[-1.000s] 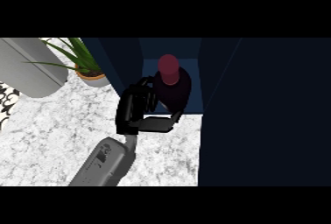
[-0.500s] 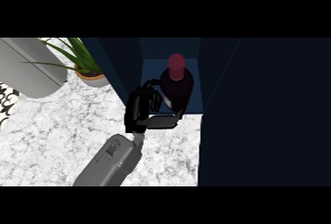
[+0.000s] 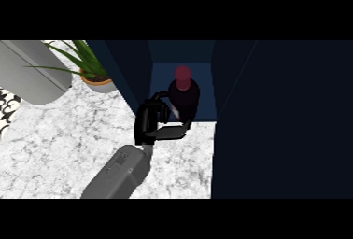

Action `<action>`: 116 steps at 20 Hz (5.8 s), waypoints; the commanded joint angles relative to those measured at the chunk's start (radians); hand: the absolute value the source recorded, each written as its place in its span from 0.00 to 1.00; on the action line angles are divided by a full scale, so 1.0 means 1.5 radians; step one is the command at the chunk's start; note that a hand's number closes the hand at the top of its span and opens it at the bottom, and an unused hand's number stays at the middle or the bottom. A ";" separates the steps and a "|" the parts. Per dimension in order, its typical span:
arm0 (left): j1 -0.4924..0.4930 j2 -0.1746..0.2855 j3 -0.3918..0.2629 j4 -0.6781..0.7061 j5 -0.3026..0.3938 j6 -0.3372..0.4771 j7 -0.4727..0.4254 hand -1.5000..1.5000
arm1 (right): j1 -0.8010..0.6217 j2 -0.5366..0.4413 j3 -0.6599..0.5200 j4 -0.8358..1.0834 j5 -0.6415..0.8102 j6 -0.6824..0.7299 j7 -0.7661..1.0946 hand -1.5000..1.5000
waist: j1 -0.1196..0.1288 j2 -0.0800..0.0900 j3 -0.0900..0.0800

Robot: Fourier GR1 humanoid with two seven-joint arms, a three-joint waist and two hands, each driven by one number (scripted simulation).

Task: Pick up the wine, place it into the cabinet and close the cabinet

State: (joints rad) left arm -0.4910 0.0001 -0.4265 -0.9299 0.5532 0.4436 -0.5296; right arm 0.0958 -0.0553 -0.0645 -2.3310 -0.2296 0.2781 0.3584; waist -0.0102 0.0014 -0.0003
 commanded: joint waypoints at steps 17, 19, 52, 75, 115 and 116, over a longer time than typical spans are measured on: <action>-0.157 0.000 -0.054 0.245 0.247 -0.094 -0.122 1.00 | -0.004 0.004 0.013 0.014 -0.007 0.001 0.001 0.00 | -0.011 0.002 0.000; -0.188 0.000 -0.031 0.300 0.257 -0.123 -0.128 1.00 | -0.033 0.017 0.022 0.063 0.033 -0.011 -0.029 0.00 | -0.011 0.003 0.000; -0.306 0.000 0.044 0.501 0.319 -0.157 -0.209 1.00 | -0.030 0.004 0.021 0.038 0.014 -0.001 -0.017 0.00 | -0.027 0.009 -0.001; -0.127 0.063 -0.063 0.164 0.207 -0.111 -0.180 0.00 | -0.003 0.004 0.015 -0.013 0.007 -0.013 0.011 0.00 | 0.025 -0.011 0.001; 0.616 0.468 0.060 -0.842 0.153 -0.045 -0.019 0.00 | 0.058 -0.040 0.318 -0.116 -0.007 0.098 0.163 1.00 | 0.019 -0.005 -0.001; 0.652 0.493 0.079 -0.874 0.163 -0.054 -0.016 0.00 | 0.066 -0.028 0.360 -0.129 0.031 0.081 0.181 1.00 | 0.022 -0.007 -0.001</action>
State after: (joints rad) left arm 0.3604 0.6739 -0.4087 -2.1618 0.7462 0.4252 -0.5312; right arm 0.1625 -0.1244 0.3497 -2.4009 -0.2401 0.4361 0.5520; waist 0.0196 -0.0056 -0.0014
